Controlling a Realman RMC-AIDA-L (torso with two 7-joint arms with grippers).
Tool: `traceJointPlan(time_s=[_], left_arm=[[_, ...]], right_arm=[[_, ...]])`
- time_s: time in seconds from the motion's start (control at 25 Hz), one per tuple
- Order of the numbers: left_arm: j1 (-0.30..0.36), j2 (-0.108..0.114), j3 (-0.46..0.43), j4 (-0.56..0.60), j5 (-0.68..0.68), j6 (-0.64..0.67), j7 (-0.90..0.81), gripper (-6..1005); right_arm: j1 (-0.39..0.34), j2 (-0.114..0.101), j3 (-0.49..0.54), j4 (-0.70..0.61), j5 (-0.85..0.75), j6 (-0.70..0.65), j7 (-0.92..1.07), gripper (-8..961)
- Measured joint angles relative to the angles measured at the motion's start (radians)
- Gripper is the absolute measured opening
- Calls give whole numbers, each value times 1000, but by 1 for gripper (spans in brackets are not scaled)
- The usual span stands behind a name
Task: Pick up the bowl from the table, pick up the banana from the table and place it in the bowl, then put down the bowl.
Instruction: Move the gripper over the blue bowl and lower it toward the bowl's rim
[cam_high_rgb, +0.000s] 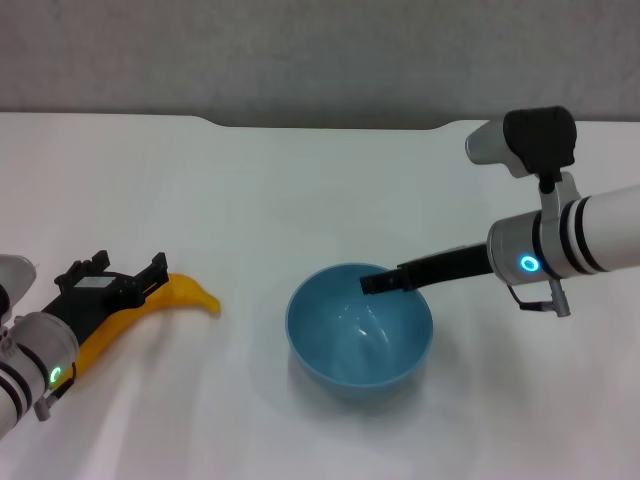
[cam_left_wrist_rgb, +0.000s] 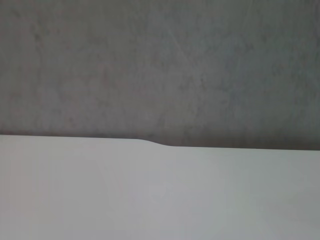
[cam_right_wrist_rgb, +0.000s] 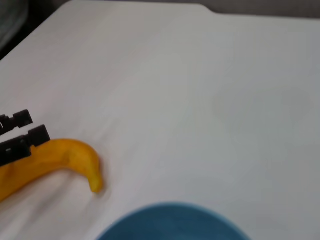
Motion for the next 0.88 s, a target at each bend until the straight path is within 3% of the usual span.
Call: traceJointPlan(time_s=[0.36,0.88], left_arm=[[-1,-1,0,-1,-6,0,-1,835],[-1,1,0,-12,-3,1,-1,828]], right_arm=[[-7,12,-10,-27,-78,13,76,831],[-11,21,-12,-49,-73,-9,72,662]])
